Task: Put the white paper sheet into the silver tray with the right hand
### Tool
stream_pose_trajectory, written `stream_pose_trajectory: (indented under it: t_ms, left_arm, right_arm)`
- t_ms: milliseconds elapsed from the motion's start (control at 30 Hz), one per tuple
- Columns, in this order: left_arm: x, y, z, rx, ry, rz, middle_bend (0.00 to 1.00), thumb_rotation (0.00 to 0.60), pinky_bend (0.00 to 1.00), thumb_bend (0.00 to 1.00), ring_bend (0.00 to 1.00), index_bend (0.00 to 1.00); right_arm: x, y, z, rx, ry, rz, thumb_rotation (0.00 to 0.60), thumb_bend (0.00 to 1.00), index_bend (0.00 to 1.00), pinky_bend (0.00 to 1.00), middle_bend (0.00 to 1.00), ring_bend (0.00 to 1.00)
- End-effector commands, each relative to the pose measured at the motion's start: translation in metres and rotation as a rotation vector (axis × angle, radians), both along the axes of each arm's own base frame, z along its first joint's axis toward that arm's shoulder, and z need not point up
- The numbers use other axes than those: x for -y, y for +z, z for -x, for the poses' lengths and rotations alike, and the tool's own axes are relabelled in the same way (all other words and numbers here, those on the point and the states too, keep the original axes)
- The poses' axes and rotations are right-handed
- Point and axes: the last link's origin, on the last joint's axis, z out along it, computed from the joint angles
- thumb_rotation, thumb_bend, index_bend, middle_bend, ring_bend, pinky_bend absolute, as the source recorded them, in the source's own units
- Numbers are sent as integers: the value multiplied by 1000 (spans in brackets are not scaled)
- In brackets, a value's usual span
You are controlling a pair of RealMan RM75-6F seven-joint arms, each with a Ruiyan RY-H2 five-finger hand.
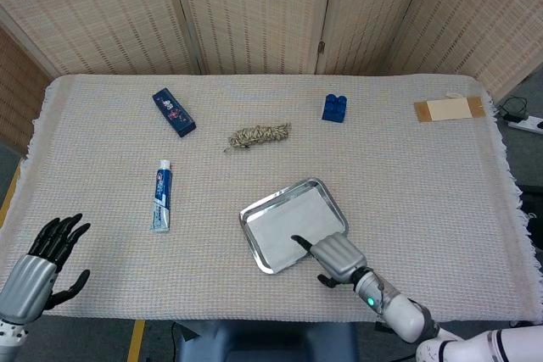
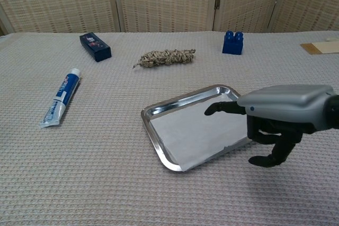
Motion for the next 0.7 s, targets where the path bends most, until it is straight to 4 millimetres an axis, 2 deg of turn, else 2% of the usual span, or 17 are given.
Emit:
stream_pose_trajectory:
  t_ms: [33, 700]
  left_arm:
    - [0, 0, 0, 1, 2, 0, 0, 600, 0, 469, 0, 0]
    - [-3, 2, 2, 24, 6, -3, 0, 600, 0, 470, 0, 0]
  right_arm:
    - [-6, -3, 17, -12, -50, -51, 600, 564, 0, 987, 1000, 1000]
    - [4, -34, 24, -31, -86, -102, 600, 581, 0, 996, 1000, 1000]
